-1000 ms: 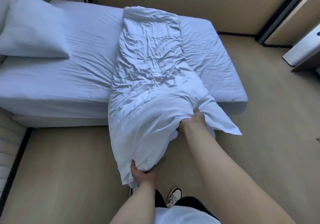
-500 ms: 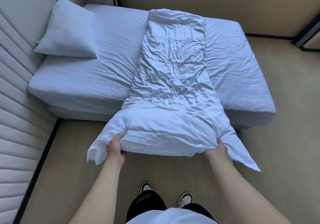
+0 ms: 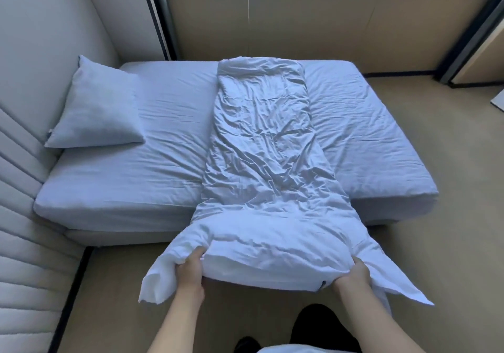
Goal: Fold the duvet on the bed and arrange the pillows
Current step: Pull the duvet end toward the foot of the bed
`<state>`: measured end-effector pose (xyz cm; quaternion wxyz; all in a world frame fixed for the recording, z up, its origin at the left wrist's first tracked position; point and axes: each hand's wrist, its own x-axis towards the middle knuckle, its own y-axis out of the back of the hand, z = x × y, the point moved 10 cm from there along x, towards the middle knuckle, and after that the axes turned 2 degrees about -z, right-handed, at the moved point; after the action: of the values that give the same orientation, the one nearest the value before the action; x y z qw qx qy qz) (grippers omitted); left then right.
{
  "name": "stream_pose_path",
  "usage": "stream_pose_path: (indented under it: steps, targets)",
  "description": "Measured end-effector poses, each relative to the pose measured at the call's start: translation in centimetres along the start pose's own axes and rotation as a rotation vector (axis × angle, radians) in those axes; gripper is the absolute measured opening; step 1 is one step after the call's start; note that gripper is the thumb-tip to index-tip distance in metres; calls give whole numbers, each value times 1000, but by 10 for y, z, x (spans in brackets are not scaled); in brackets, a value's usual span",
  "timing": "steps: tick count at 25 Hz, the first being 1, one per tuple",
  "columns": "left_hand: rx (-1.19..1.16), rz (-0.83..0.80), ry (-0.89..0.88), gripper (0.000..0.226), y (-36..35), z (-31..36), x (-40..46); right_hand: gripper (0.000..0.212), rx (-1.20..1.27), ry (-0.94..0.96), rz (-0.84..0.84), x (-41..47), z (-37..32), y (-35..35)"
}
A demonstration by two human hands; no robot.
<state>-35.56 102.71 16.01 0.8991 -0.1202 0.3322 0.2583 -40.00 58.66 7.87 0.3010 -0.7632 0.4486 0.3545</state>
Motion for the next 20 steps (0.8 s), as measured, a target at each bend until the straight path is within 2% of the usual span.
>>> stream_pose_path:
  steps: [1,4,5,8,11,13,15,17,18,20]
  targets:
    - [14,-17,-22,51,-22,26,16,49,-23,37,3,-3,-20,-27]
    - [79,-64,-105,24,-102,106,55,51,55,113,233,-44,-98,-97]
    - [108,-53,-155,21,-129,134,69,49,-1,132,279,-36,-124,-125]
    - [185,-29,-287,12,-207,221,117,46,-121,234,162,3,-189,-235]
    - [300,-43,-319,16,-299,317,181,37,-158,318,41,47,-260,-358]
    - [301,-77,-316,17,-350,378,217,50,-225,323,-62,62,-305,-446]
    - [182,-143,-353,14,-386,433,249,60,-262,295,-237,86,-338,-531]
    - [146,-223,-360,34,-411,456,277,64,-336,221,-503,96,-339,-599]
    - [228,-219,-352,44,-415,450,290,68,-477,235,-567,105,-331,-616]
    - [563,-192,-384,58,-413,410,311,65,-841,409,-535,125,-319,-621]
